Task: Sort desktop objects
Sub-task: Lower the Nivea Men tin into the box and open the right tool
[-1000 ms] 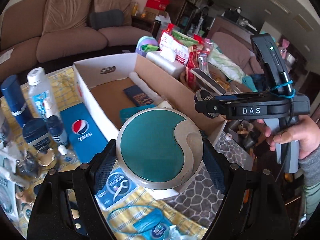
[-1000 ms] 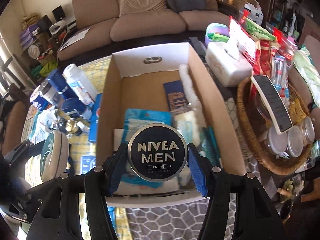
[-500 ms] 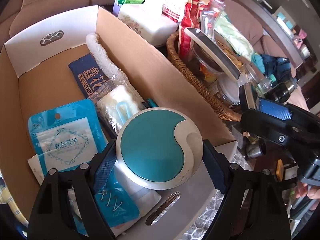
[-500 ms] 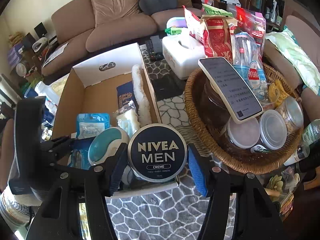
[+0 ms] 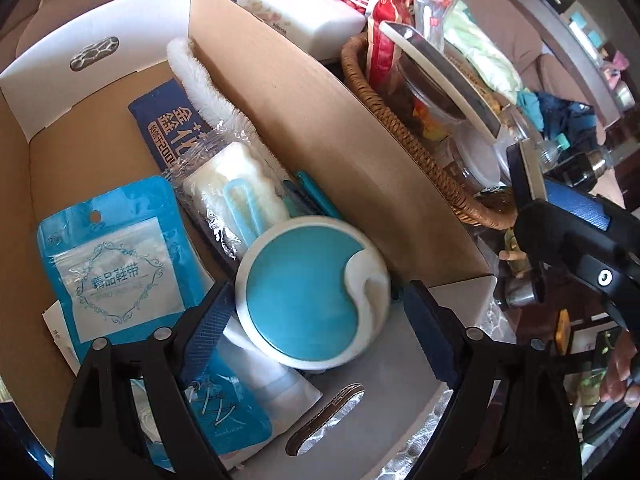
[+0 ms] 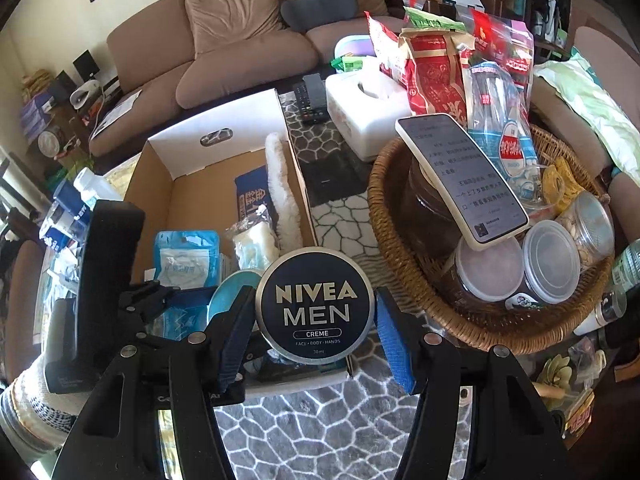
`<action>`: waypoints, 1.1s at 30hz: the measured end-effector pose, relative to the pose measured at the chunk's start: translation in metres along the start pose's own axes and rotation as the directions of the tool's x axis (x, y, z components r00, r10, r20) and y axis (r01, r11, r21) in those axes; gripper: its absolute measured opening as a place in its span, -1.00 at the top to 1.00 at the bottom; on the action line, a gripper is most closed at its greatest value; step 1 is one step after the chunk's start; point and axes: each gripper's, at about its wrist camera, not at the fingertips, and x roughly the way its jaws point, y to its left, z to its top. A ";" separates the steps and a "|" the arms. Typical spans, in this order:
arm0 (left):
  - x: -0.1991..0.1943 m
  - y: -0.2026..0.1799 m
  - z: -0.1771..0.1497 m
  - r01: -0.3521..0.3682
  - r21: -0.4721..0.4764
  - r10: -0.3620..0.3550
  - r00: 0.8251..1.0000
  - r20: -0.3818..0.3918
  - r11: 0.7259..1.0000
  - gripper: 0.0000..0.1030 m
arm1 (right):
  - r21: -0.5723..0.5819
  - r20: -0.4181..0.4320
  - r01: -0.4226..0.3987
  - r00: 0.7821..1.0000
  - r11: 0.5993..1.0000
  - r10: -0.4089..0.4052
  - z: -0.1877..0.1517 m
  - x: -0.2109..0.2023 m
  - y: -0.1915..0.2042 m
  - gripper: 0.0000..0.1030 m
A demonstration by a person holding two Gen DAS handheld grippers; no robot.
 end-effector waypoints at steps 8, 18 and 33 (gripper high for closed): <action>-0.055 0.013 -0.033 0.073 0.005 -0.073 0.988 0.135 0.997 -0.84 | -0.015 0.002 -0.005 1.000 1.000 0.005 0.005 -0.001 0.013 -0.19; -0.143 0.069 -0.082 0.019 0.002 -0.019 0.958 0.286 1.000 -0.84 | -0.100 -0.071 0.019 0.997 0.995 -0.026 0.005 0.033 0.056 -0.19; -0.149 0.072 -0.108 -0.009 0.032 0.000 0.964 0.264 0.999 -0.84 | -0.092 -0.209 0.075 0.974 0.993 -0.092 -0.017 0.101 0.072 -0.23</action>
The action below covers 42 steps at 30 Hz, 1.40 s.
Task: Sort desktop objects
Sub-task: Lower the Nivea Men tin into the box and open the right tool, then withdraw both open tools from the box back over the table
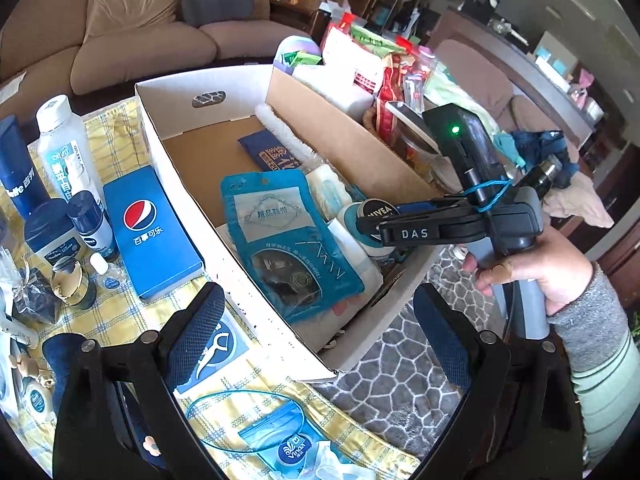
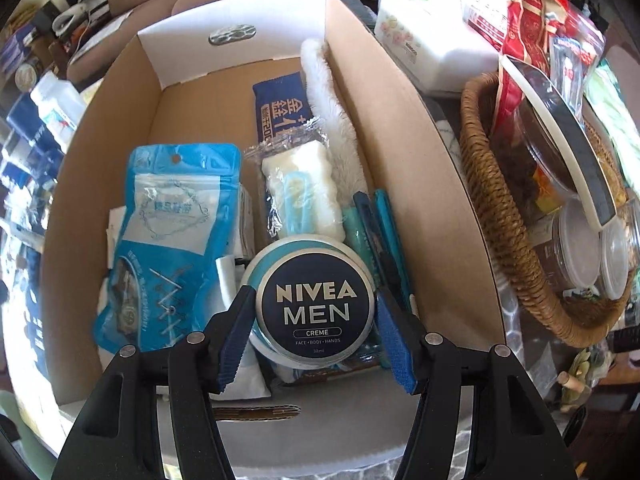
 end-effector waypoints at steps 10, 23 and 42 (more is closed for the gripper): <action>-0.051 0.020 -0.027 -0.100 -0.029 0.102 0.993 0.066 0.995 -0.95 | 0.032 0.209 -0.017 0.978 0.999 0.010 -0.023 -0.079 0.021 -0.54; -0.158 0.085 -0.105 -0.258 -0.172 0.281 0.951 0.128 0.951 -1.00 | -0.095 0.342 -0.044 0.937 0.995 0.074 -0.075 -0.130 0.148 -1.00; -0.186 0.204 -0.267 -0.431 -0.419 0.496 0.867 0.054 0.799 -1.00 | -0.180 0.357 -0.113 0.918 0.977 0.172 -0.170 -0.066 0.306 -1.00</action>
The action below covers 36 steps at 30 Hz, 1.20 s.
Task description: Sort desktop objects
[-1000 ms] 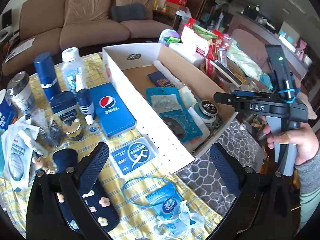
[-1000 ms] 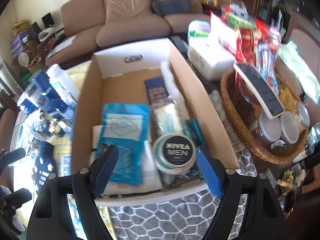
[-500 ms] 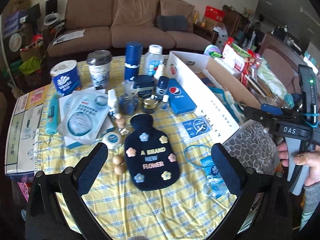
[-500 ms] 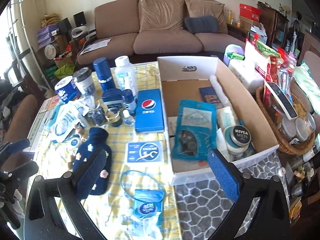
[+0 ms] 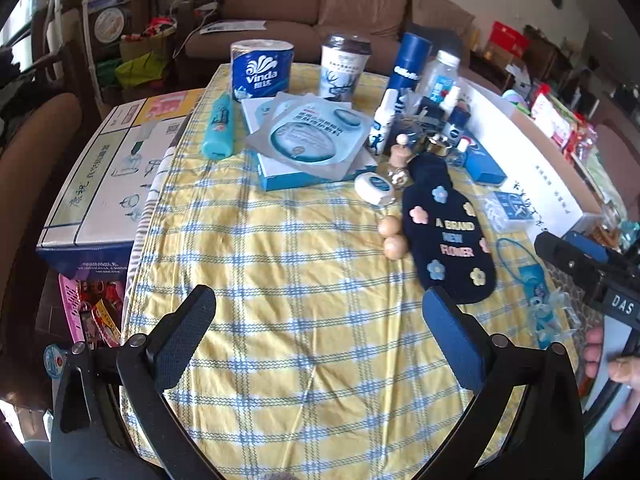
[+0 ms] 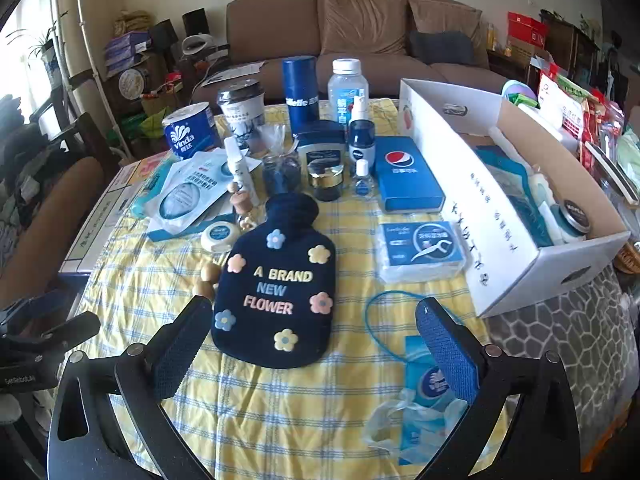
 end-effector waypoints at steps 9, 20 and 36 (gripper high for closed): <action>0.035 0.004 -0.027 -0.066 0.030 0.066 0.998 0.003 0.997 -1.00 | -0.081 -0.026 0.015 1.000 0.997 -0.017 -0.052 0.054 0.043 -1.00; 0.060 0.005 -0.035 -0.130 0.005 0.130 0.991 -0.025 0.992 -1.00 | -0.078 -0.070 0.016 0.997 0.997 -0.022 -0.065 0.079 0.041 -1.00; 0.066 0.001 -0.038 -0.171 0.038 0.173 0.984 -0.041 0.985 -1.00 | -0.074 -0.104 0.014 0.994 0.997 -0.021 -0.065 0.084 0.041 -1.00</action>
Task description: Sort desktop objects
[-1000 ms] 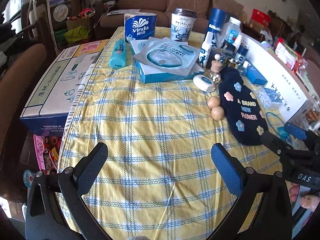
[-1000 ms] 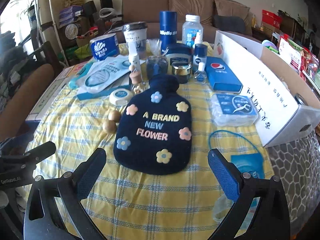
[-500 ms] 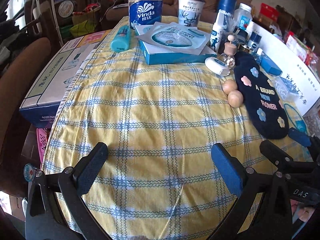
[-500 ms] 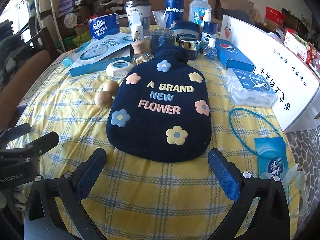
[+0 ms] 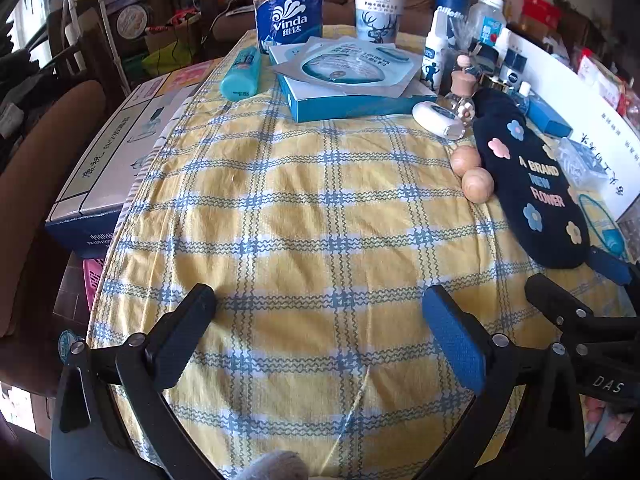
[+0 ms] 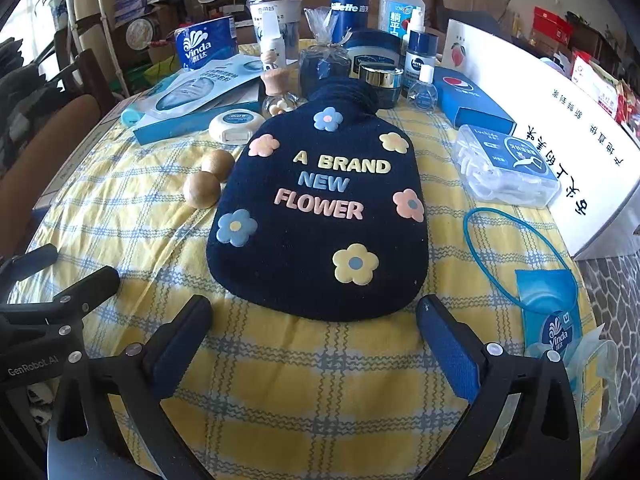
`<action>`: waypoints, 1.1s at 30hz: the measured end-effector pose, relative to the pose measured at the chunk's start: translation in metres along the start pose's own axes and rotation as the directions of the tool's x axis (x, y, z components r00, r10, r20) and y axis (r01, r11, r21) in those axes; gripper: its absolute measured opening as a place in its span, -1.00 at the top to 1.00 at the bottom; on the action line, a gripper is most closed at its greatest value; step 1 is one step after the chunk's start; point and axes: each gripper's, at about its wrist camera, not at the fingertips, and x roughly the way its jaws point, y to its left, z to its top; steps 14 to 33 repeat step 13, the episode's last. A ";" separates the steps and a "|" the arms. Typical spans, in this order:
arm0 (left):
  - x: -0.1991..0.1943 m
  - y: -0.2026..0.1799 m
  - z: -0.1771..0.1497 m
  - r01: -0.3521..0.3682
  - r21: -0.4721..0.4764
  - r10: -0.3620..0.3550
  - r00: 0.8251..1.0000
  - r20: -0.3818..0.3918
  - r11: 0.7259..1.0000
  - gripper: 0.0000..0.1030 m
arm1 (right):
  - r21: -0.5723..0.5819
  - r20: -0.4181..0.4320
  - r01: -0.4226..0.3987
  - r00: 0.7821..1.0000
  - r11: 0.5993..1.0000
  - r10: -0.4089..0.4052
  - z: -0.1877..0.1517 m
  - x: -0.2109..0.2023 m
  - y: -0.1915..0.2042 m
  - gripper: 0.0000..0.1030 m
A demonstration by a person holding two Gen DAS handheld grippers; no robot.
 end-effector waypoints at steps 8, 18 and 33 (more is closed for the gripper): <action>0.000 0.000 0.001 0.000 0.002 0.000 1.000 0.002 1.000 -1.00 | 0.000 0.000 0.000 1.000 1.000 0.000 0.000 0.000 0.000 -1.00; 0.000 -0.001 0.001 -0.005 0.005 0.005 1.000 0.002 1.000 -1.00 | 0.000 0.000 0.000 1.000 1.000 0.000 0.000 0.000 0.000 -1.00; 0.000 -0.001 0.001 -0.005 0.005 0.005 1.000 0.002 1.000 -1.00 | 0.000 0.000 0.000 1.000 1.000 0.000 0.000 0.000 0.000 -1.00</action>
